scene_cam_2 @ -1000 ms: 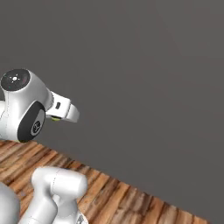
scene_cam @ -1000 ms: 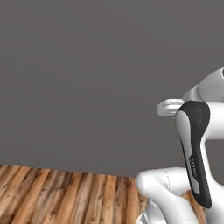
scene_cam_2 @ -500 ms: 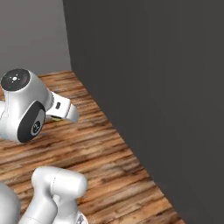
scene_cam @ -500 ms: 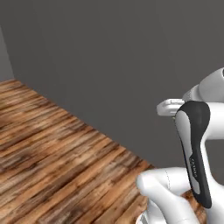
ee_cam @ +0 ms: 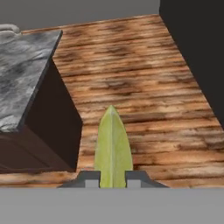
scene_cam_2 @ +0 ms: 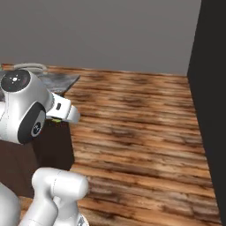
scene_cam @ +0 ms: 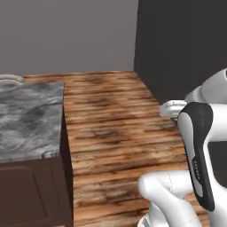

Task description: Take the lemon wedge from the fridge and place it on the plate with fish on the dining counter.

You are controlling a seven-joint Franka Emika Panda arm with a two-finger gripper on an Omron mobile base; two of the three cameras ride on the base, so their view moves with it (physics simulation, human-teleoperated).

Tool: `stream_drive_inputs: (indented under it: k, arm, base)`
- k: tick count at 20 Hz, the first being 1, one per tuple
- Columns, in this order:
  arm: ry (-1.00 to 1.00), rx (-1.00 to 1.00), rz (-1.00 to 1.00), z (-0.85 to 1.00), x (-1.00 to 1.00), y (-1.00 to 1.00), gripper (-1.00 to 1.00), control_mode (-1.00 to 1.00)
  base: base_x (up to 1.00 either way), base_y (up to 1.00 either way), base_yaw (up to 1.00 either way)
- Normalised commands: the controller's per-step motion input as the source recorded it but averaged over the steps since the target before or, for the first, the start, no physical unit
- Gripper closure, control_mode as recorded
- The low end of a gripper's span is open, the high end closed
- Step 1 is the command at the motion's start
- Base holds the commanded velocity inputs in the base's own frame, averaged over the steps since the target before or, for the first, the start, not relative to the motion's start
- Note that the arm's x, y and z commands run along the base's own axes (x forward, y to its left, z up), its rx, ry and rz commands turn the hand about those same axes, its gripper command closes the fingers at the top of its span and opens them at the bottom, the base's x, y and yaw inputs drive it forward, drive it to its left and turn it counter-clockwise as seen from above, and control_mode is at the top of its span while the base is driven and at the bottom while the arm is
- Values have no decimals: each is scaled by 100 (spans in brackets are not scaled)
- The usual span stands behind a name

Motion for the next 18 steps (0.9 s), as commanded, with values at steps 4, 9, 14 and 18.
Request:
stream_drive_inputs:
  k: [4, 9, 14, 18]
  arm:
    - [0, 0, 0, 0, 0, 0, 100, 100]
    - [0, 0, 0, 0, 0, 0, 100, 100]
    - [0, 0, 0, 0, 0, 0, 100, 100]
    - [0, 0, 0, 0, 0, 0, 100, 100]
  base:
    - [0, 42, 89]
    - [6, 34, 45]
    - [61, -100, 3]
    - [100, -100, 0]
